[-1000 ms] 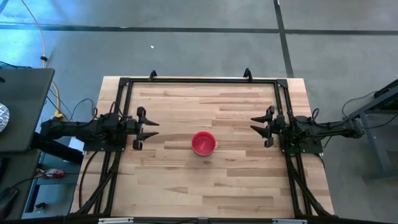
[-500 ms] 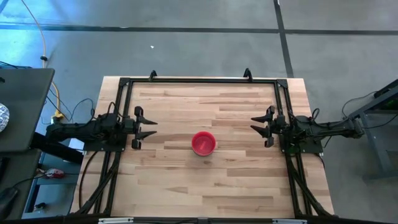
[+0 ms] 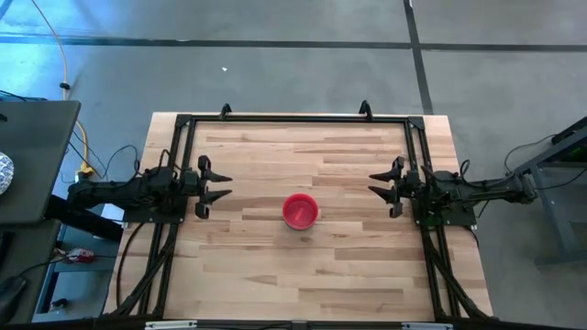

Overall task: Nest bowls inside each other
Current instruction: Return to Home Position

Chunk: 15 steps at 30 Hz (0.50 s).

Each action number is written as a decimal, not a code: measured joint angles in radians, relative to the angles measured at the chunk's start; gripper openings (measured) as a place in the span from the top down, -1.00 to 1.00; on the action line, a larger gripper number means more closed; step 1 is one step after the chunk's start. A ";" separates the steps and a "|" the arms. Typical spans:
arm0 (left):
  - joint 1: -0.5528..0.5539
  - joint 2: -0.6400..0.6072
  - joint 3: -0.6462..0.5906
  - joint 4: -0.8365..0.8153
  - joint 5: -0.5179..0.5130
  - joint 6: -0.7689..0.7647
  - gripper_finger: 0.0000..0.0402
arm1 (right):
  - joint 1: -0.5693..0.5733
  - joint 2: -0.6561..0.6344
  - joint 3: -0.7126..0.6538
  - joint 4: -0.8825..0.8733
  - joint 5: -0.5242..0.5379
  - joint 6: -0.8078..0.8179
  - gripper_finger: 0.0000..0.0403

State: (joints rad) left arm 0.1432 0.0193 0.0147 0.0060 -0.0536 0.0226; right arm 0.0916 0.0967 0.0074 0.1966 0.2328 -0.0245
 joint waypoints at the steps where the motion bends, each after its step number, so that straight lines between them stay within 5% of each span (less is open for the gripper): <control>1: 0.000 0.000 0.000 0.001 -0.006 -0.007 0.20 | 0.000 0.000 0.000 -0.008 0.000 0.006 0.23; 15: -0.001 0.000 0.000 -0.003 0.040 -0.064 0.20 | 0.000 0.000 0.000 -0.155 -0.058 0.081 0.23</control>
State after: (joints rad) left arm 0.1424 0.0196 0.0147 0.0032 -0.0135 -0.0418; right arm 0.0914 0.0971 0.0075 0.0421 0.1749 0.0569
